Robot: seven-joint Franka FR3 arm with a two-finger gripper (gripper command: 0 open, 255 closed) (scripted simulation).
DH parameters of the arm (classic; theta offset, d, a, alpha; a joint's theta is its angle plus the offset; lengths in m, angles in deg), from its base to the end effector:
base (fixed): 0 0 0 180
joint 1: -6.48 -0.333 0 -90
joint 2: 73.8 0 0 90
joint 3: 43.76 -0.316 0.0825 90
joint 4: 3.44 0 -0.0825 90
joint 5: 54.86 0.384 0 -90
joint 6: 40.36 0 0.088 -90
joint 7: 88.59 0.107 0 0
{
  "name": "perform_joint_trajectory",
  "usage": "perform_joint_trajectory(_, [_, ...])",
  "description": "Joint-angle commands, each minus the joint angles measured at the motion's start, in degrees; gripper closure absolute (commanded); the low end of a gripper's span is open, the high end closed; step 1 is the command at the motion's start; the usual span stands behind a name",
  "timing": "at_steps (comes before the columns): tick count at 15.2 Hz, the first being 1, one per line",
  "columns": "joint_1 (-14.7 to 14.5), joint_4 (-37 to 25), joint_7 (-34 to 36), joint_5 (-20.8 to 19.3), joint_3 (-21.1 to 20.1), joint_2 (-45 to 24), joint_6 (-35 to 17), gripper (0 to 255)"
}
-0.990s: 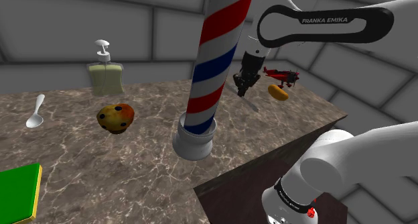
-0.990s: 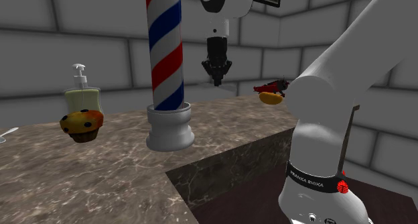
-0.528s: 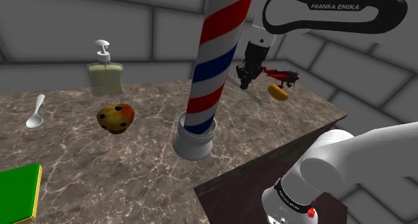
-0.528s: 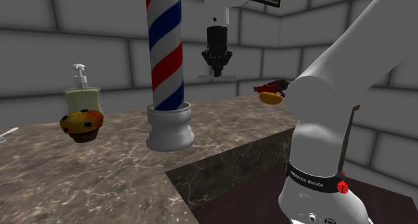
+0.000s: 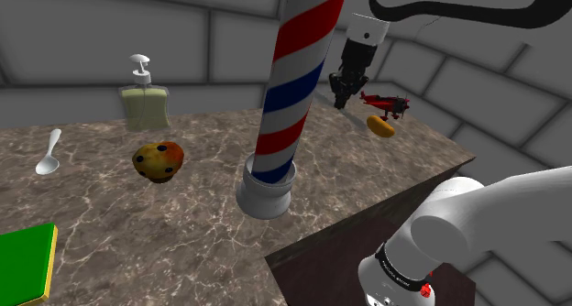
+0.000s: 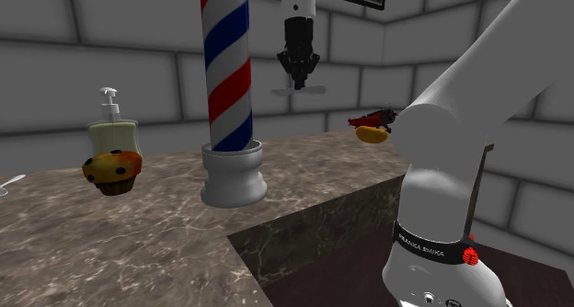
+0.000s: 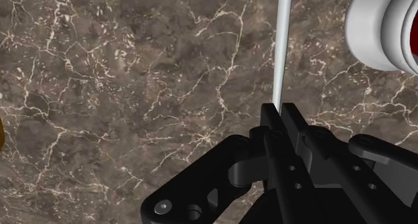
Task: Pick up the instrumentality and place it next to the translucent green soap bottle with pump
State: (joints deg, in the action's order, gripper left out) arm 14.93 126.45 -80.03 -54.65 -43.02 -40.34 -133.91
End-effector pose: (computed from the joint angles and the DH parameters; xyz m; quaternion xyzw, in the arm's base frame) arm 0.3631 -0.0593 0.5698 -0.9879 0.1532 0.0251 0.0055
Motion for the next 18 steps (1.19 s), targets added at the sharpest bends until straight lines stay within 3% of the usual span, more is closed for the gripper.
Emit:
perform_joint_trajectory(1, [-0.02, -1.79, 0.07, 0.03, -0.05, -0.3, 1.5, 255])
perform_joint_trajectory(18, [-0.07, -17.06, 0.15, 0.07, -0.05, -3.68, 13.4, 255])
